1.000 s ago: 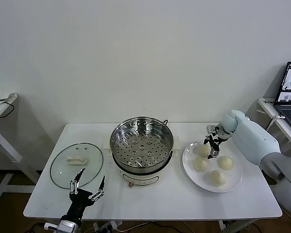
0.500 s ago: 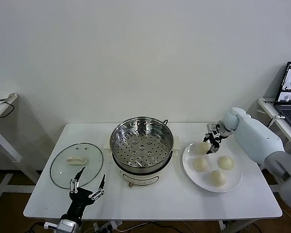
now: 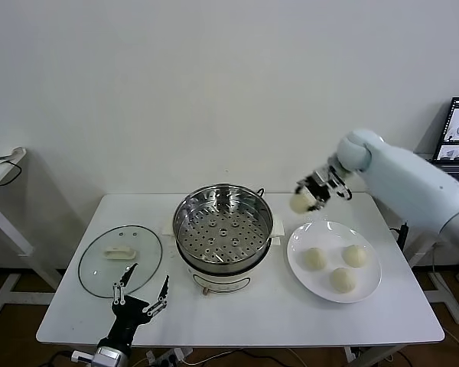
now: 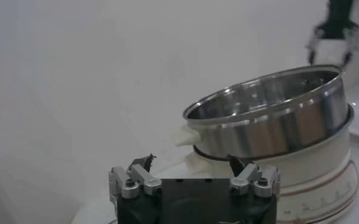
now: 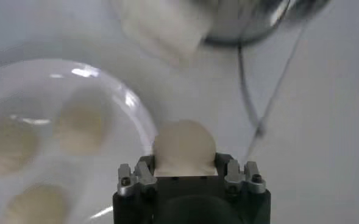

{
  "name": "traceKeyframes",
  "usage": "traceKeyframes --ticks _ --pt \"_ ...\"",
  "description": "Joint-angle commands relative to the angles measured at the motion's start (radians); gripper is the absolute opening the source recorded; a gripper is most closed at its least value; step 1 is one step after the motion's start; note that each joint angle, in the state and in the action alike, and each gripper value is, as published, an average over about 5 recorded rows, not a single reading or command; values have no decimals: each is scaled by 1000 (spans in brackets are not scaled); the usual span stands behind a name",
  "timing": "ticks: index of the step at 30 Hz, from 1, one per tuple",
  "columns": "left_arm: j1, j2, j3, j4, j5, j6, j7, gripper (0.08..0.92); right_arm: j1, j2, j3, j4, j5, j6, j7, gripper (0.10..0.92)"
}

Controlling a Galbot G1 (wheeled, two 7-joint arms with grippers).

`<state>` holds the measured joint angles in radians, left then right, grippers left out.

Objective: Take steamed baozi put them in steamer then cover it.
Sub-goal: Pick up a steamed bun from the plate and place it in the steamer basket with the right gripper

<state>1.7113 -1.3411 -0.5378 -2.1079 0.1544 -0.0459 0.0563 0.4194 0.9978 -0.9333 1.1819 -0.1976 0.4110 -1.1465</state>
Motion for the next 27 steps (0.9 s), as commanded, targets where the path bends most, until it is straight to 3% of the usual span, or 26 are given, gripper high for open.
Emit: traceKeyframes --ticks 1,7,17,27 --pt "6 -1 3 -7 1 0 -1 823 128 97 -94 150 -40 135 -8 666" --pt "7 -2 5 -8 1 0 -1 823 45 196 -90 61 -141 167 -2 670" --pt "5 -2 1 -1 0 -2 -2 823 -121 382 8 -230 -354 229 44 675" --pt "6 -3 -10 2 -2 -5 -2 823 -180 465 53 -374 -426 251 92 710"
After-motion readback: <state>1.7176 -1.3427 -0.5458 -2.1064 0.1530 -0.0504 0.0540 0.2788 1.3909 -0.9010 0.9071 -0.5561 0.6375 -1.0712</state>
